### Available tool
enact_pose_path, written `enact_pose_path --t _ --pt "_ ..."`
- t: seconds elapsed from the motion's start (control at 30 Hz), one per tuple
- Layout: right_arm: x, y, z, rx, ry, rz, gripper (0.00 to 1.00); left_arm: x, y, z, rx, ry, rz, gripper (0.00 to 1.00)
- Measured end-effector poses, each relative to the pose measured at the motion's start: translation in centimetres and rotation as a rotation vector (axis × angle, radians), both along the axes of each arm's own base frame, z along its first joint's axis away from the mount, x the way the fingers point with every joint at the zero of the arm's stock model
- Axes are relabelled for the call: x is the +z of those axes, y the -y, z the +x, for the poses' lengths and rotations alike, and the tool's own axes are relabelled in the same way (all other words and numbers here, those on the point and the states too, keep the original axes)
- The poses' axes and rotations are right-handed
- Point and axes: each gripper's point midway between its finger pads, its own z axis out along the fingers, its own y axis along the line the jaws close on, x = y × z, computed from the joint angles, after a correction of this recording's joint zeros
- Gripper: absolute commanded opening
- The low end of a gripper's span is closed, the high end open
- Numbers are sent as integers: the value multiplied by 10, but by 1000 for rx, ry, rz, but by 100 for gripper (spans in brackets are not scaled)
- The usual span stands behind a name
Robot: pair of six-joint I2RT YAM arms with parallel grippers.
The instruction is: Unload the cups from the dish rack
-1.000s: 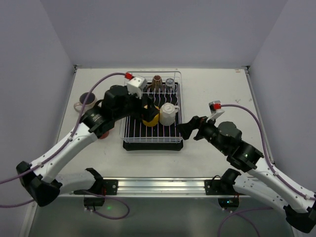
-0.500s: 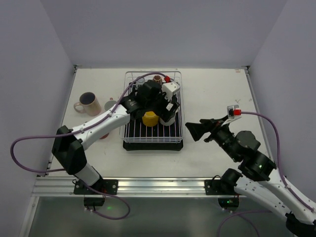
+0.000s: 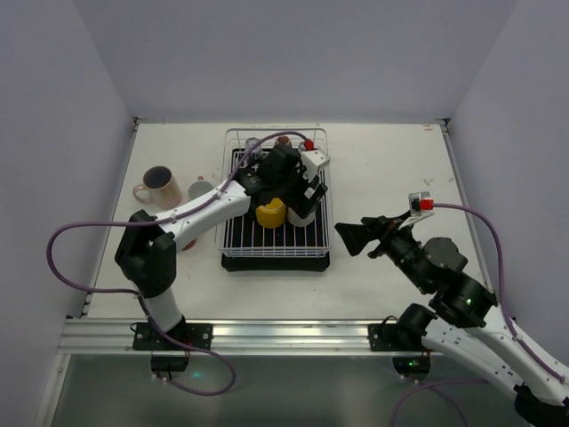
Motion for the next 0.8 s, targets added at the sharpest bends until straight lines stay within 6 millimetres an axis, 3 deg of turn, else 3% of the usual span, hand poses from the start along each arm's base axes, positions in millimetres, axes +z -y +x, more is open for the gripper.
enact_pose_path --t 0.17,0.3,0.37,0.43,0.5,0.63,0.8 --pt "-1 1 1 -6 -2 -2 99 -20 0 3 3 -36 27 100" --pt "-2 0 2 -7 -5 -6 99 -23 1 2 -2 -44 26 100" --pt "-4 -1 2 -6 -11 -13 99 -23 2 2 -5 -44 21 86" --pt "-7 -2 3 -7 -17 -19 99 -23 2 3 -4 -43 20 66" --pt "-8 -3 4 -7 -22 -24 99 -23 2 4 -4 -44 16 61" --pt "-9 -2 5 -10 -23 -28 99 -23 1 5 -4 -41 14 28" --pt "-9 -2 5 -13 -23 -32 99 -20 0 4 -3 -40 9 8"
